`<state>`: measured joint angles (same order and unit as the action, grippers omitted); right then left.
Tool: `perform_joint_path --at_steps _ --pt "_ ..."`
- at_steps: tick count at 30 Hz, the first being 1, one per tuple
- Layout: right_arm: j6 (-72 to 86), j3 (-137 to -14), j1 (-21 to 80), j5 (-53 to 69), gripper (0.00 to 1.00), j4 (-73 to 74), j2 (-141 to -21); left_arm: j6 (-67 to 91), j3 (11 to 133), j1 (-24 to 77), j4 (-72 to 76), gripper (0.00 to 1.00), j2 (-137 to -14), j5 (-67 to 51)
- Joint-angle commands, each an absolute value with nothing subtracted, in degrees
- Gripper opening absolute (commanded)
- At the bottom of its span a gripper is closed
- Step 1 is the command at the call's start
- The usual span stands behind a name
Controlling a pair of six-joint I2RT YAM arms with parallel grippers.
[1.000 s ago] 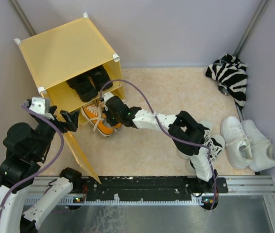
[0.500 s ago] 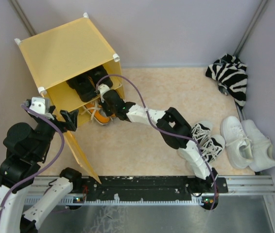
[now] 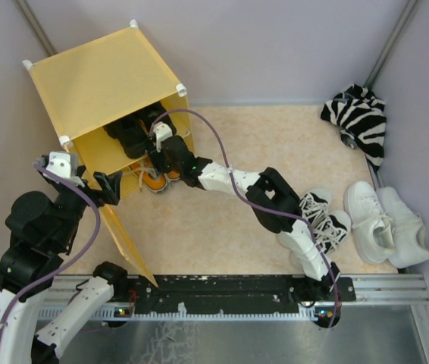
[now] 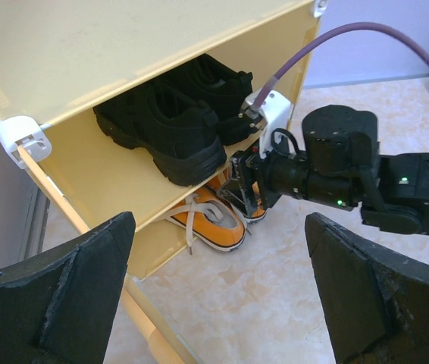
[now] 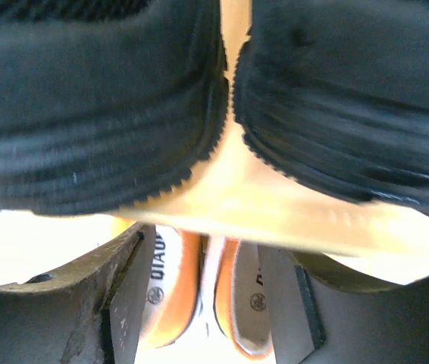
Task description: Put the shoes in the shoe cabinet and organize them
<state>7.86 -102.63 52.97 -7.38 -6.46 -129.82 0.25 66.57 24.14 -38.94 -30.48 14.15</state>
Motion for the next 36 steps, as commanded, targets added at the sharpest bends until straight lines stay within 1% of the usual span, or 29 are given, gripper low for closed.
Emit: perform_joint_path --at_steps 1,3,6,9,12,16,19,27,30,36 --pt "9.4 -99.3 52.6 -6.4 0.60 -11.4 -118.6 0.8 67.3 24.3 -37.8 0.99 -30.2 15.2" --pt "9.7 -96.9 52.6 -5.9 0.66 -9.5 -115.8 0.7 67.1 24.2 -37.9 0.99 -30.1 15.7" --pt "10.0 -93.6 52.5 -6.2 0.78 -5.2 -112.4 0.7 66.9 24.3 -37.8 0.99 -29.9 16.4" --pt "11.2 -92.2 51.8 -4.9 0.79 -0.2 -111.2 1.3 66.9 24.2 -37.5 0.99 -29.9 16.7" --pt "16.4 -90.0 49.1 -0.4 0.78 1.4 -111.0 1.8 66.7 24.2 -37.3 0.99 -30.1 17.5" --pt "20.5 -82.8 45.4 6.0 0.73 -5.2 -110.3 2.8 67.2 24.2 -37.1 0.99 -30.8 20.1" --pt "19.8 -83.0 44.1 10.3 0.72 -6.1 -112.5 4.2 67.1 24.2 -36.7 1.00 -31.1 22.1" --pt "22.8 -83.5 43.1 18.3 0.70 -10.4 -117.0 6.8 65.4 24.2 -34.8 0.99 -31.0 29.0" --pt "24.3 -81.4 43.3 20.8 0.67 -12.4 -115.5 6.9 64.5 24.2 -32.9 0.99 -31.3 31.4" --pt "23.7 -78.9 46.2 20.7 0.65 -12.2 -112.9 7.7 61.9 24.3 -27.0 0.99 -33.0 32.5"
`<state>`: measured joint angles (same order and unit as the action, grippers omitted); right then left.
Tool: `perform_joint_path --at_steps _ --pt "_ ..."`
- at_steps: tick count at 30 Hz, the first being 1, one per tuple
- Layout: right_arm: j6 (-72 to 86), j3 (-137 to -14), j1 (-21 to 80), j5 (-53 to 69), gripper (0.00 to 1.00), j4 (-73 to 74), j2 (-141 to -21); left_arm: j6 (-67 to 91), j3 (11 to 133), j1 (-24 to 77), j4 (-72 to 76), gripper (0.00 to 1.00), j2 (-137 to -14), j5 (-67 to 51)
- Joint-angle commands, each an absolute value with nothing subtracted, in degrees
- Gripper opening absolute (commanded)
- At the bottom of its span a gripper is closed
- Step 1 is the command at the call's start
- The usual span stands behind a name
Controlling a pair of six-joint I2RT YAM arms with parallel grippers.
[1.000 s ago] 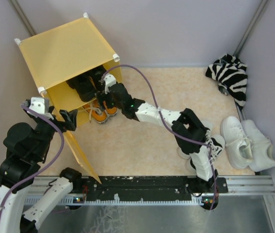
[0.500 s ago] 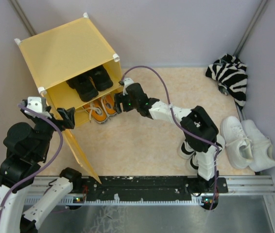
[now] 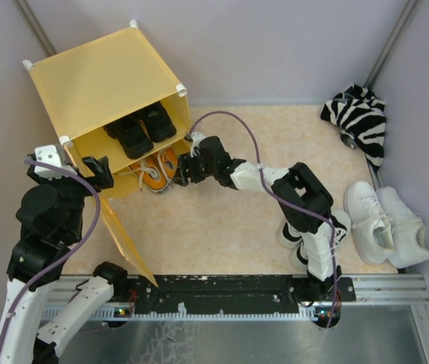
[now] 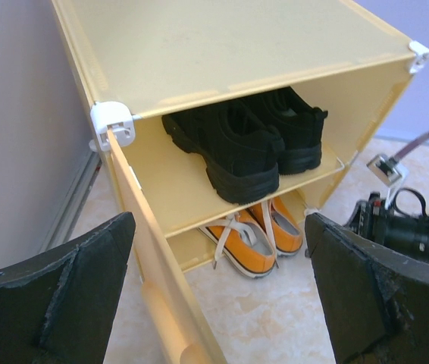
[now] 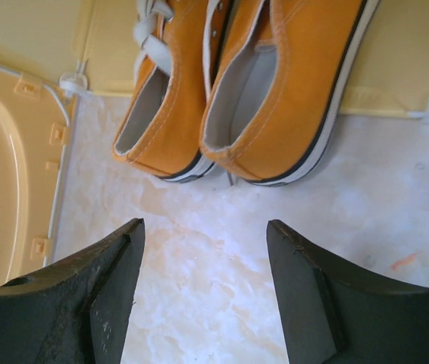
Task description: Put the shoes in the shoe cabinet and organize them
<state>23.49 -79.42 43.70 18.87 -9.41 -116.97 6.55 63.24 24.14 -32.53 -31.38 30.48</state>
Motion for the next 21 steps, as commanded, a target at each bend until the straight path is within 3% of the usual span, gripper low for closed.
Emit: perform_joint_path --at_steps 1,10,21 --pt "23.2 -79.2 46.8 20.4 0.64 -11.9 -112.7 7.8 61.6 24.2 -26.5 0.99 -33.4 32.3" --pt "18.6 -86.6 51.6 15.2 0.61 -7.9 -116.4 7.6 60.4 24.3 -24.8 0.99 -33.7 30.1" --pt "16.3 -97.3 51.8 9.6 0.61 -6.3 -129.0 7.4 61.6 24.3 -27.7 0.99 -31.4 31.1"
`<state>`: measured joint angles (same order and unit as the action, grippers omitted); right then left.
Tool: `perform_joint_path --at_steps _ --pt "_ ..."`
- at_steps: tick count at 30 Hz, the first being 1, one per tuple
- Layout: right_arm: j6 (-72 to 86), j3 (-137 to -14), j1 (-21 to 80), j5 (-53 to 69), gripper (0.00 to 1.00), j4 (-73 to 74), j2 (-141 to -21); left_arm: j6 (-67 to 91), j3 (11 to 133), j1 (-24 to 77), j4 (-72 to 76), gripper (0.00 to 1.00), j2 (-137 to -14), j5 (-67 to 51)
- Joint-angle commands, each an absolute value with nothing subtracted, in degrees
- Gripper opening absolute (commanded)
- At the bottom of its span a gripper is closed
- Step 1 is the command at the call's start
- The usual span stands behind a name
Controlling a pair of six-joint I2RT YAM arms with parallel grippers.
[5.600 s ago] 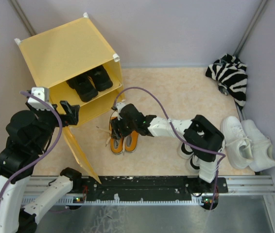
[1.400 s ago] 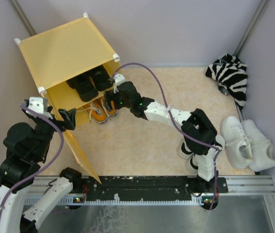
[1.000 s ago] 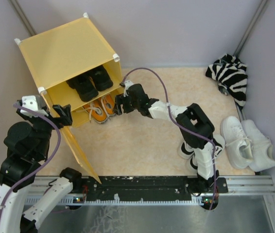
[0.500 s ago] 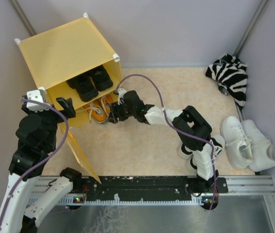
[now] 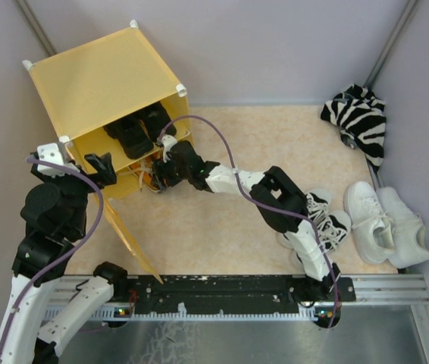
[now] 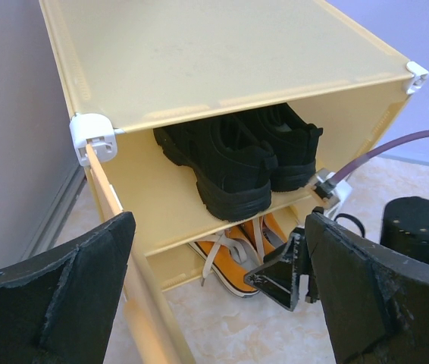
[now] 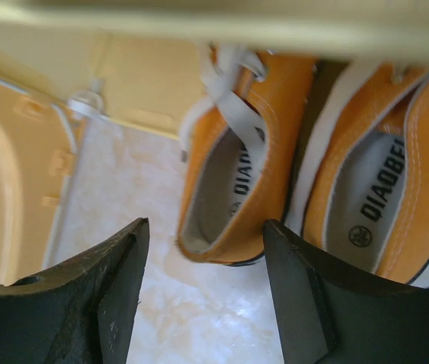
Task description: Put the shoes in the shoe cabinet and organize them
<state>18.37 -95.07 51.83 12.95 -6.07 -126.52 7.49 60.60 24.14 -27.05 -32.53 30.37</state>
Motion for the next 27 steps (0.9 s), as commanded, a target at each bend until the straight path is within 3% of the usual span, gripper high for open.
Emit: perform_joint_path --at_steps 1,7,11,14,27 --pt "16.0 -97.3 51.8 9.0 0.61 -6.3 -129.2 7.3 61.6 24.2 -27.8 0.99 -31.0 31.4" --pt "15.3 -97.6 51.8 8.5 0.59 -7.5 -130.9 7.3 61.9 24.2 -29.0 0.99 -31.4 33.2" --pt "16.4 -98.7 51.9 11.2 0.30 -8.5 -132.7 7.6 62.8 24.3 -30.4 0.99 -32.9 33.2" --pt "19.0 -98.9 52.1 13.1 0.20 -10.4 -132.3 7.6 63.0 24.2 -30.7 0.99 -33.1 33.8" --pt "26.7 -109.4 57.5 10.2 0.10 -14.5 -134.7 8.3 64.0 24.2 -36.7 0.99 -31.6 36.6"
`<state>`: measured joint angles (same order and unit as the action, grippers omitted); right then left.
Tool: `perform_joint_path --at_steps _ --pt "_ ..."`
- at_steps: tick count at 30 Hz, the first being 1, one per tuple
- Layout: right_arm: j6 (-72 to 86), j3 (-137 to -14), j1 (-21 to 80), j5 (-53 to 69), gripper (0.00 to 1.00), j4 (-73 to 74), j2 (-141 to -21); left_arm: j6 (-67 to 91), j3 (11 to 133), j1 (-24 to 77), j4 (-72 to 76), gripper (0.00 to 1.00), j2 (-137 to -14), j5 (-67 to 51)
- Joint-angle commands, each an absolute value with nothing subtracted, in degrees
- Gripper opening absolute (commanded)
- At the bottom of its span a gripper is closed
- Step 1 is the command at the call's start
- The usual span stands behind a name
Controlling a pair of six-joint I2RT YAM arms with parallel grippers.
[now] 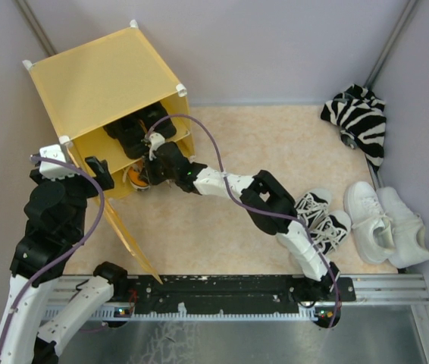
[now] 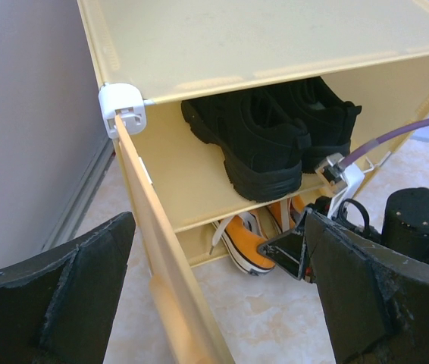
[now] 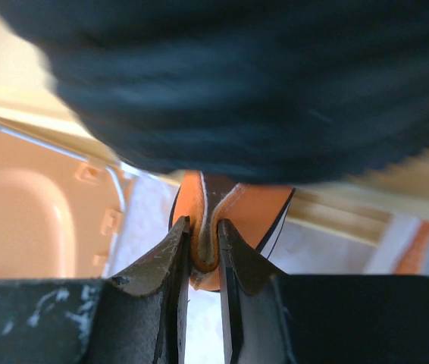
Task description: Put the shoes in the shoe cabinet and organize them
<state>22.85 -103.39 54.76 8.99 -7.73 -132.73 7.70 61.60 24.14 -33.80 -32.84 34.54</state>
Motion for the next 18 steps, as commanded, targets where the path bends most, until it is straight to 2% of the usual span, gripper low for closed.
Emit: perform_joint_path --at_steps 1,6,13,18 --pt "27.4 -110.3 57.7 9.8 0.10 -15.2 -135.6 8.3 64.1 24.2 -37.0 0.99 -31.4 36.7" --pt "27.9 -114.3 58.4 11.0 0.09 -18.7 -141.1 8.5 64.8 24.2 -39.0 0.99 -31.3 37.1" --pt "20.7 -117.0 59.4 16.7 0.09 -22.9 -146.5 8.5 65.6 24.2 -41.1 0.99 -32.5 38.2" --pt "18.5 -111.9 59.5 20.3 0.09 -26.1 -146.3 8.4 67.2 24.2 -42.9 0.99 -35.4 38.5"
